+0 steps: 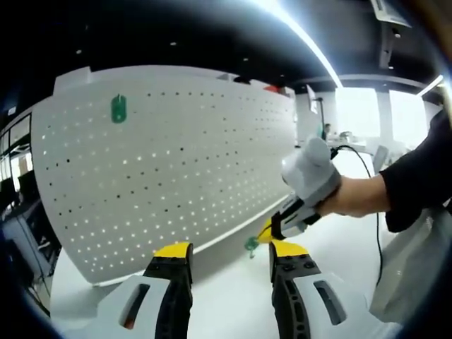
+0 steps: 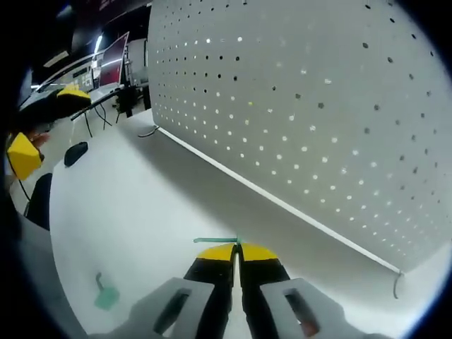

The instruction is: Insert the hook assembly into the mounting plate slot until the hook locks in place.

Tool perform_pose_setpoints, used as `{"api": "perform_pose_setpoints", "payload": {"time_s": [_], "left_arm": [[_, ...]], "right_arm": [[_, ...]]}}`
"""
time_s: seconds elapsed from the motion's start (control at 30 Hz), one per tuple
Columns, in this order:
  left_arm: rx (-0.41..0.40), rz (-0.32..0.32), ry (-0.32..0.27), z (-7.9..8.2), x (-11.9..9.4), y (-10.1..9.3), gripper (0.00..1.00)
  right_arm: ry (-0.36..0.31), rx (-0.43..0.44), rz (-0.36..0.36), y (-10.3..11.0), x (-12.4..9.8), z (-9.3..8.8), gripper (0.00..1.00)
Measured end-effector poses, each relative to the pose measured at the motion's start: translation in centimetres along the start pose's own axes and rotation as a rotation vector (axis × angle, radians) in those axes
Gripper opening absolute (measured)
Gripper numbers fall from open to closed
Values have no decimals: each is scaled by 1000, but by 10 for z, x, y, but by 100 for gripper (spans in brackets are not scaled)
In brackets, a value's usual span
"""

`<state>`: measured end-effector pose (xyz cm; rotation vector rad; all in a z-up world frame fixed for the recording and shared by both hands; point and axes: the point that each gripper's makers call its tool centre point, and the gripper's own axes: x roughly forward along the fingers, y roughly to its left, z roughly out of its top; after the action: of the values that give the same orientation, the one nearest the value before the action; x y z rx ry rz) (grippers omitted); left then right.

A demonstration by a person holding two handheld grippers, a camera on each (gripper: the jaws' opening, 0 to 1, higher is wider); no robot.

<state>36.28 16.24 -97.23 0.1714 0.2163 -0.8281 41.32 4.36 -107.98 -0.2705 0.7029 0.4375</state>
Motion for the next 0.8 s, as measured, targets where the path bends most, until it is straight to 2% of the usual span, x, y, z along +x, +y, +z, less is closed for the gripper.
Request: {"api": "perform_pose_setpoints", "payload": {"time_s": [0.33, 0.8], "left_arm": [[25, -50, 4, -1, 3, -13, 42], [115, -113, -25, 5, 4, -31, 37]], "right_arm": [[-38, 20, 31, 7, -19, 16, 0], [-69, 11, 73, 24, -53, 34, 0]]}}
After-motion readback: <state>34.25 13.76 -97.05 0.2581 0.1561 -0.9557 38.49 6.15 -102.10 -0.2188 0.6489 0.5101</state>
